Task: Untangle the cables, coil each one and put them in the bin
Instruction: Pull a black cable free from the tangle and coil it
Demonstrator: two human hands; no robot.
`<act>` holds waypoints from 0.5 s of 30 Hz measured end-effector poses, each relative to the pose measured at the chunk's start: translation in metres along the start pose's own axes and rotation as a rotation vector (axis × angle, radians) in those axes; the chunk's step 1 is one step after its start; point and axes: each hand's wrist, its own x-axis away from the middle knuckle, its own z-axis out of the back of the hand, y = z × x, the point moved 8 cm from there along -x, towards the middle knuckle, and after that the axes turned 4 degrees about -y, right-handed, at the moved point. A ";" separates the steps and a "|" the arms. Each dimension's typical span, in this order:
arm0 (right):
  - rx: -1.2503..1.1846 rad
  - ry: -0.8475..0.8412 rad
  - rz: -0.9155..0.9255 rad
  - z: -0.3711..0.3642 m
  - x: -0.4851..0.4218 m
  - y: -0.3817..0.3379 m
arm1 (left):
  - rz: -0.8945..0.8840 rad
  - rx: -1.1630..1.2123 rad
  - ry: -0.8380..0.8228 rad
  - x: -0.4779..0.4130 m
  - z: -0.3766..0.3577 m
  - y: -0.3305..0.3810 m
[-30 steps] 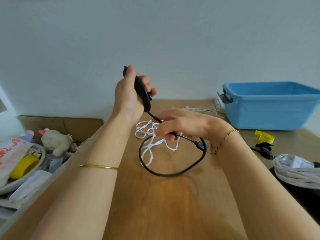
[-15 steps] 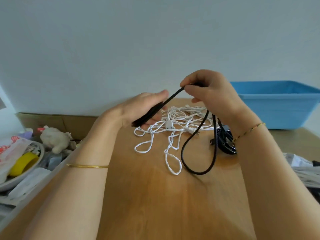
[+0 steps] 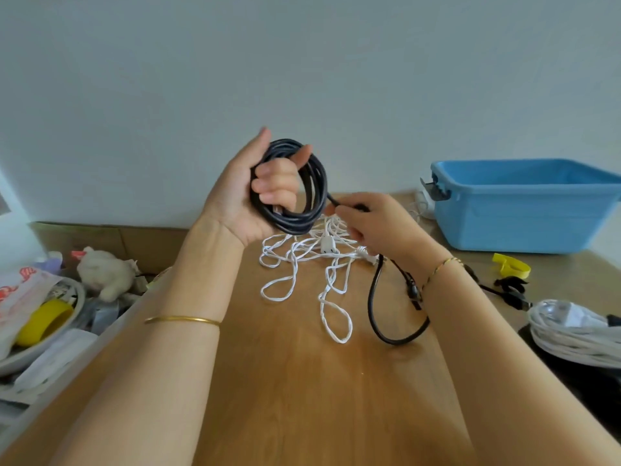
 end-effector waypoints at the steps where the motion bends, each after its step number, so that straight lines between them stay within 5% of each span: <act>1: 0.020 -0.061 -0.016 -0.007 0.000 -0.001 | -0.056 0.043 0.044 -0.001 0.003 0.003; 9: 0.409 -0.524 -0.077 -0.045 0.022 -0.018 | -0.492 -0.299 0.544 0.011 0.039 0.031; 15: 0.397 -0.603 -0.051 -0.045 0.032 -0.040 | -0.550 -1.321 0.610 0.006 0.020 0.030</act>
